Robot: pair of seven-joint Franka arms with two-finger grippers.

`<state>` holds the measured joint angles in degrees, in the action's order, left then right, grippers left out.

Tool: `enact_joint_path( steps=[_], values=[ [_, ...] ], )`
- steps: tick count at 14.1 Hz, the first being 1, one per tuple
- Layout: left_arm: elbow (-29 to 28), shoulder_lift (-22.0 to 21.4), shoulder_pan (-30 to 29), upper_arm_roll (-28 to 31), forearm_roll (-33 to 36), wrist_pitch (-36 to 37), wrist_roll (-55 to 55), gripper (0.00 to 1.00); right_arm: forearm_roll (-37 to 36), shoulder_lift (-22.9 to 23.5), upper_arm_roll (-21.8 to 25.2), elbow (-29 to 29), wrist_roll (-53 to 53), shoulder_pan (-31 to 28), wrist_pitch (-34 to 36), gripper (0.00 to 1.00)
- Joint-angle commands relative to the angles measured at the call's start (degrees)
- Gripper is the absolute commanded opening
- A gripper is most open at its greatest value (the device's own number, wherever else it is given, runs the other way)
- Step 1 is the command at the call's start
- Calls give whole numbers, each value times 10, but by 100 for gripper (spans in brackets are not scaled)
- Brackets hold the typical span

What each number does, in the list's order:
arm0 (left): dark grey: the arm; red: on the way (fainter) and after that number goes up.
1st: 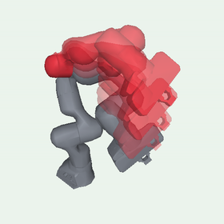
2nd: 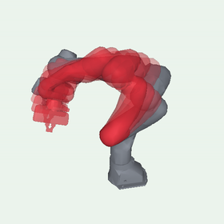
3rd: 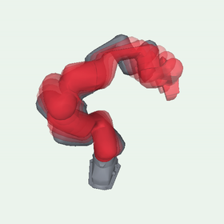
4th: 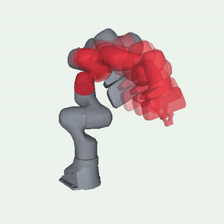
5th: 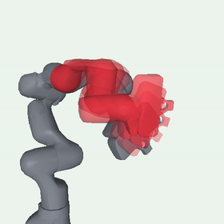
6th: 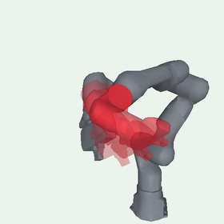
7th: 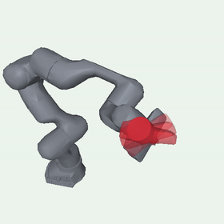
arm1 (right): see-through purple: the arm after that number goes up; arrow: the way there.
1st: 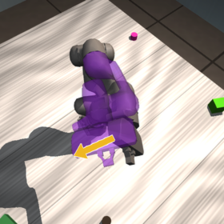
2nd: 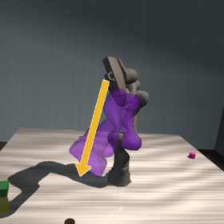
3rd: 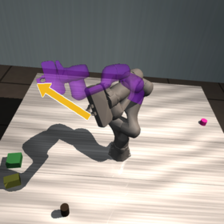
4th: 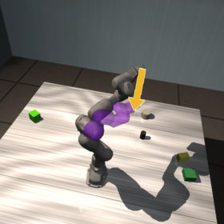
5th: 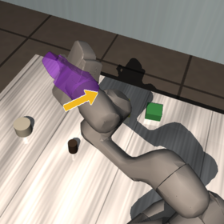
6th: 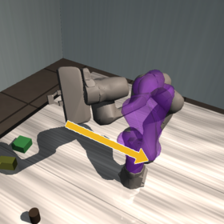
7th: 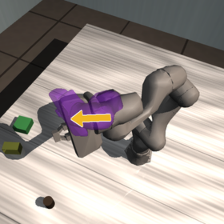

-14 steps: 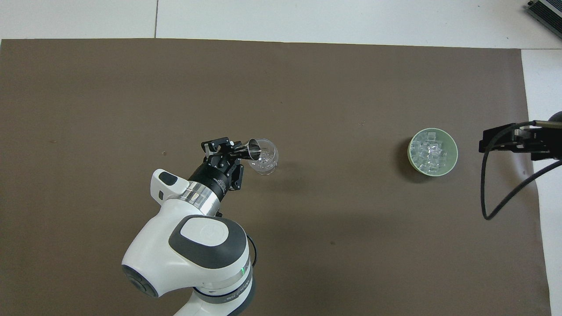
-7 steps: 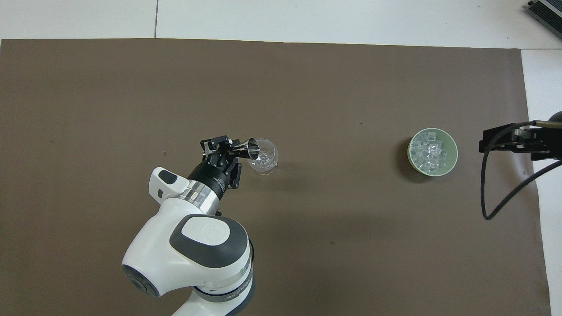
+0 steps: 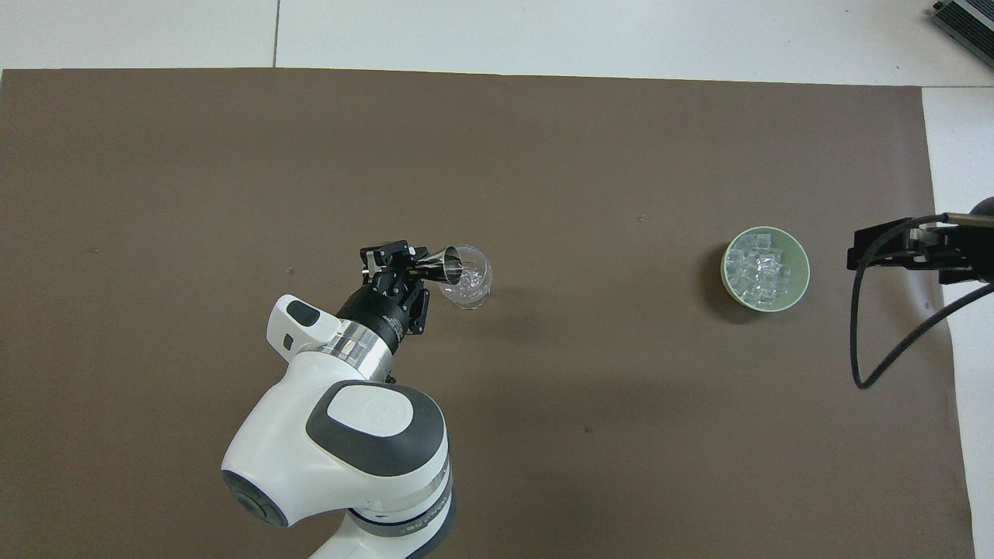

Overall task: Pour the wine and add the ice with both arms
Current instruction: 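Hold the left gripper tilted at the wine glass rim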

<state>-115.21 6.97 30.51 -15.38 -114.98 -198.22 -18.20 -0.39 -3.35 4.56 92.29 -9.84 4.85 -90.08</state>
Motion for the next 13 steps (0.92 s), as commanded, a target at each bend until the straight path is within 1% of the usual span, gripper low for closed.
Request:
enact_joint_path(
  steps=[1, 13],
  values=[
    [17, 13, 14, 7, 5, -19, 15, 0, -1, -14, 0, 15, 9, 0, 0, 100],
    [18, 14, 14, 8, 6, -23, 61, 0, -1, -14, 0, 15, 9, 0, 0, 100]
  ],
)
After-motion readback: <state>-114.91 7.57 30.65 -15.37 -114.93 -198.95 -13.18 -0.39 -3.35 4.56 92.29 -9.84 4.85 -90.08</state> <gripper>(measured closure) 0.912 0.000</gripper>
